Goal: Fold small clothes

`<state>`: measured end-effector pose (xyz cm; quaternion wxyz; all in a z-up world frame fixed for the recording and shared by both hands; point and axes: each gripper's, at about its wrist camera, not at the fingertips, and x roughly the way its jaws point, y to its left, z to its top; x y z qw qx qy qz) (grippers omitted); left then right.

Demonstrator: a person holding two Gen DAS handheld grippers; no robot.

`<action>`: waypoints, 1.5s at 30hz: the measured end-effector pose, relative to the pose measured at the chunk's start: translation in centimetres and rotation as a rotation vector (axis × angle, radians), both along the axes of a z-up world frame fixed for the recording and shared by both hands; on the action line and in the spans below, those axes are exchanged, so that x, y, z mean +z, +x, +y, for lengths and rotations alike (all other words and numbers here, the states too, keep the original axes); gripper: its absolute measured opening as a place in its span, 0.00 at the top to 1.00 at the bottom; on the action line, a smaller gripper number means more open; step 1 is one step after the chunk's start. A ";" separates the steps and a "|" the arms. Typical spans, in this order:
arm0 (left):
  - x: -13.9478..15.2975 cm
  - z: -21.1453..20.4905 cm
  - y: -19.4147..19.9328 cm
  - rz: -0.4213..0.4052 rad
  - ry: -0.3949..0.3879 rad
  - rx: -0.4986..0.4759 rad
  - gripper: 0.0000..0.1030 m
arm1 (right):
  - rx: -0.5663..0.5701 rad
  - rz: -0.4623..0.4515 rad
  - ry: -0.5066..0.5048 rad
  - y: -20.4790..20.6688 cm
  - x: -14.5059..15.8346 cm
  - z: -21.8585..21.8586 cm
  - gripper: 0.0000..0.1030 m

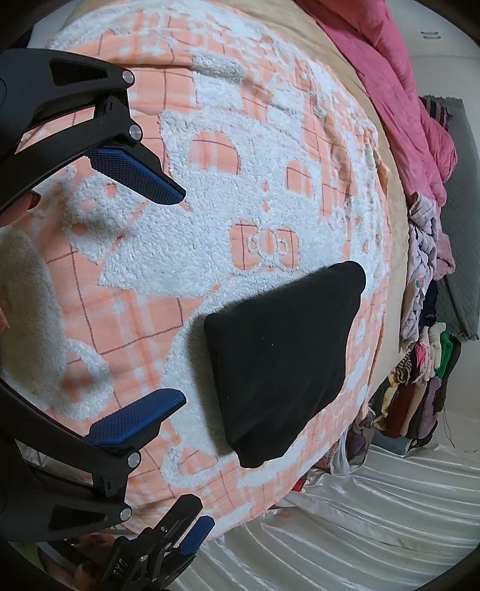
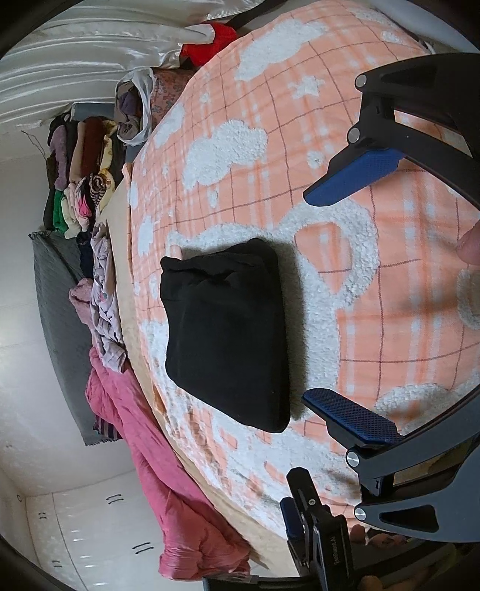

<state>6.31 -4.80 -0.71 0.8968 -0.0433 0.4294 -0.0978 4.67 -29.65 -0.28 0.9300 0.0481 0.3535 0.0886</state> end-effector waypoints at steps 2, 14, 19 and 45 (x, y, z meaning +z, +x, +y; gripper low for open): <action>0.0 -0.1 -0.1 -0.003 0.001 -0.003 0.09 | -0.002 0.000 0.002 0.0 0.0 0.0 0.04; 0.1 -0.3 -0.2 -0.003 0.007 -0.002 0.09 | -0.003 -0.001 -0.004 0.1 0.2 0.0 0.04; 0.3 -0.2 -0.3 -0.005 0.011 0.005 0.09 | 0.003 -0.002 -0.006 0.1 0.3 0.1 0.04; 0.8 -0.3 -0.4 0.001 0.018 0.009 0.09 | 0.004 0.001 -0.009 0.1 0.2 0.0 0.04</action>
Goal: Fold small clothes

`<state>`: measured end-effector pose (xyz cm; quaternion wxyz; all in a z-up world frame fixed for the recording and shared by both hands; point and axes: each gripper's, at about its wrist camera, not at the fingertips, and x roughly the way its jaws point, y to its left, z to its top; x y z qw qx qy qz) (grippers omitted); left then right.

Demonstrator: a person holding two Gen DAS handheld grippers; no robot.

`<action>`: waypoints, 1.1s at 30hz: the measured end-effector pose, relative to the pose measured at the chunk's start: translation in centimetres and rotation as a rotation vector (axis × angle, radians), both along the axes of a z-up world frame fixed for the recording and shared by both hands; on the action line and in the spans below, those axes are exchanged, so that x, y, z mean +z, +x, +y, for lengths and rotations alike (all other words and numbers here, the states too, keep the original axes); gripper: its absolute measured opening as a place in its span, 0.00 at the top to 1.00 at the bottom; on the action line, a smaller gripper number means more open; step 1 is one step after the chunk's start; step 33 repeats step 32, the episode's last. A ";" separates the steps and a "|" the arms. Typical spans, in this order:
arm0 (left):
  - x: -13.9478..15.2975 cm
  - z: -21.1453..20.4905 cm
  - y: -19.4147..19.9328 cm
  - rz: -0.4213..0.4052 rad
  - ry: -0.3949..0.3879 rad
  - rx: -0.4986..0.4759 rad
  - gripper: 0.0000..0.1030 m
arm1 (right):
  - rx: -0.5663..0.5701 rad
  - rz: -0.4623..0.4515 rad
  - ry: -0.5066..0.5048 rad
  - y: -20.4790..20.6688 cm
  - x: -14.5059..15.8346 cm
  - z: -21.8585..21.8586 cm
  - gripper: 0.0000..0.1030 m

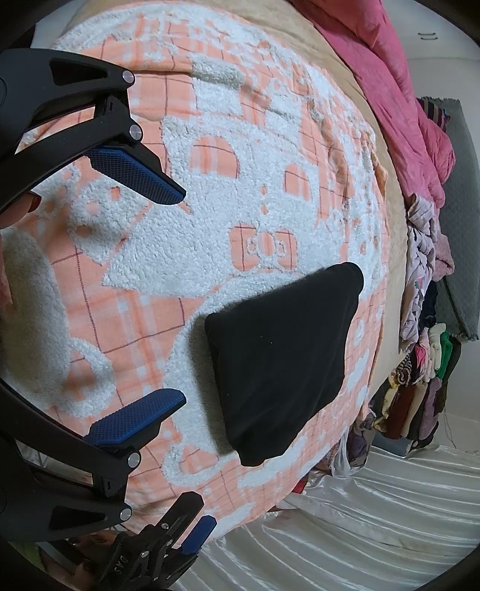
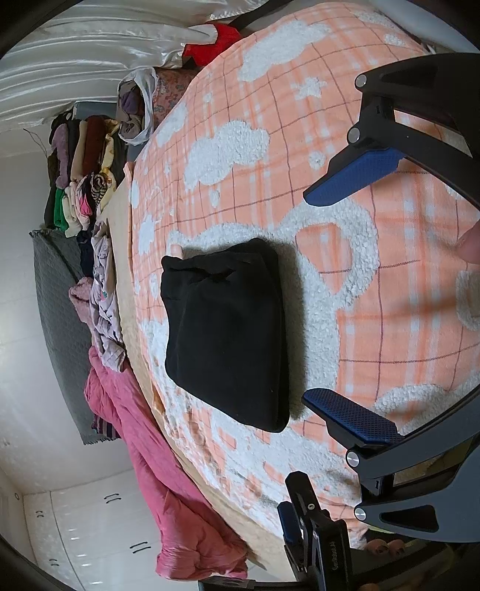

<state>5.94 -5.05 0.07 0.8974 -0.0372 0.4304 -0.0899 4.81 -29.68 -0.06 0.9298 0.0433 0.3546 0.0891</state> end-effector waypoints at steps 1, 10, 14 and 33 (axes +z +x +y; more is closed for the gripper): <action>0.0 0.0 0.0 0.000 0.005 0.001 0.09 | 0.000 0.000 -0.002 0.0 0.0 0.0 0.04; -0.2 0.6 0.2 0.014 0.004 0.009 0.09 | -0.035 0.011 -0.008 0.1 -0.3 -0.6 0.04; -0.6 1.5 0.5 0.031 0.013 0.022 0.09 | -0.149 0.014 0.006 0.1 -0.6 -3.0 0.04; -2.6 39.3 9.8 0.101 0.146 0.800 0.09 | -1.402 0.260 -0.108 -18.5 -8.2 -42.2 0.04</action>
